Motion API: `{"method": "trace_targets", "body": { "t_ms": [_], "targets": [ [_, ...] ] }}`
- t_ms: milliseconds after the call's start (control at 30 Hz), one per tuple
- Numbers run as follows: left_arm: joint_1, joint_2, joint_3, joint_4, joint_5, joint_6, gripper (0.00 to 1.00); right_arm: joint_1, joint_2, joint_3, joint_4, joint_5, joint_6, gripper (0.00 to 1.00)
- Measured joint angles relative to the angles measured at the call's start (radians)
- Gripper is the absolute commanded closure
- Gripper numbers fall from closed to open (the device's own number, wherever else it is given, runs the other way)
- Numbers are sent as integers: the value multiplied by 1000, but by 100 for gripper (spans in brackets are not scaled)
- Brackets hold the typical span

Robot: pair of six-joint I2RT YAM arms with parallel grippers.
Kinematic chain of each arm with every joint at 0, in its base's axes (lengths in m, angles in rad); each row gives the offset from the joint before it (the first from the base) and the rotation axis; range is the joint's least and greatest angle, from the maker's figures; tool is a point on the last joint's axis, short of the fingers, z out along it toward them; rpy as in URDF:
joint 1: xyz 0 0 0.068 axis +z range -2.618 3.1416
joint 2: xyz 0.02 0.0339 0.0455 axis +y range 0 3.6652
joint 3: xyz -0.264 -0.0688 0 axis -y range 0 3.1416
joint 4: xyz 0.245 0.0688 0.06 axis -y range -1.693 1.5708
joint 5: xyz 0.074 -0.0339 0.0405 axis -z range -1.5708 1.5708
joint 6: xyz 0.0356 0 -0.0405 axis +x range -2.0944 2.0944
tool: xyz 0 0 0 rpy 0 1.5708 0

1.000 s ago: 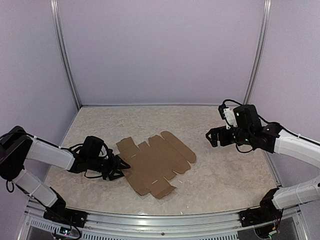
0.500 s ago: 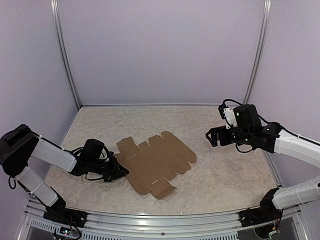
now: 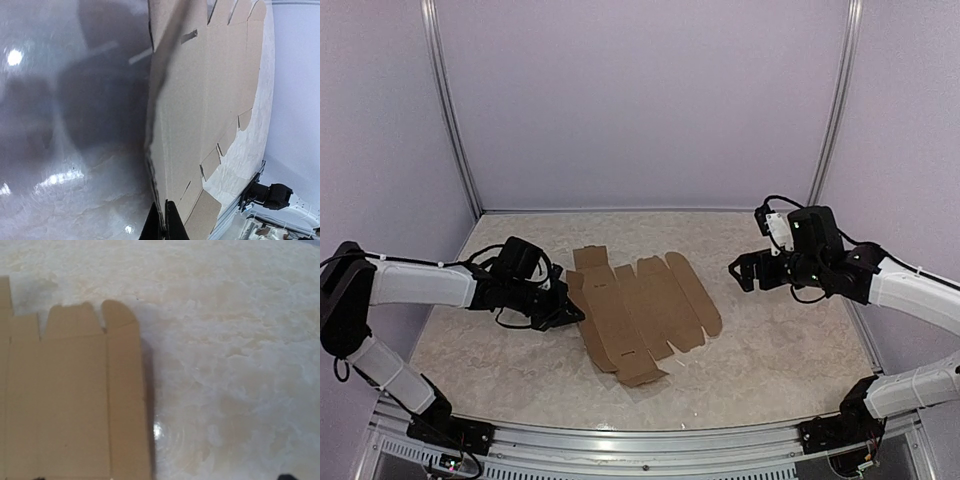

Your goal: Fold the paper box

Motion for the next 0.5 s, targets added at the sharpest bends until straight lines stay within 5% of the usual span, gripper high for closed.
{"method": "trace_targets", "body": {
  "t_ms": [500],
  "targets": [
    [-64, 169, 587, -632, -277, 440, 100, 32, 39, 94, -19, -29, -160, 5]
  ]
}}
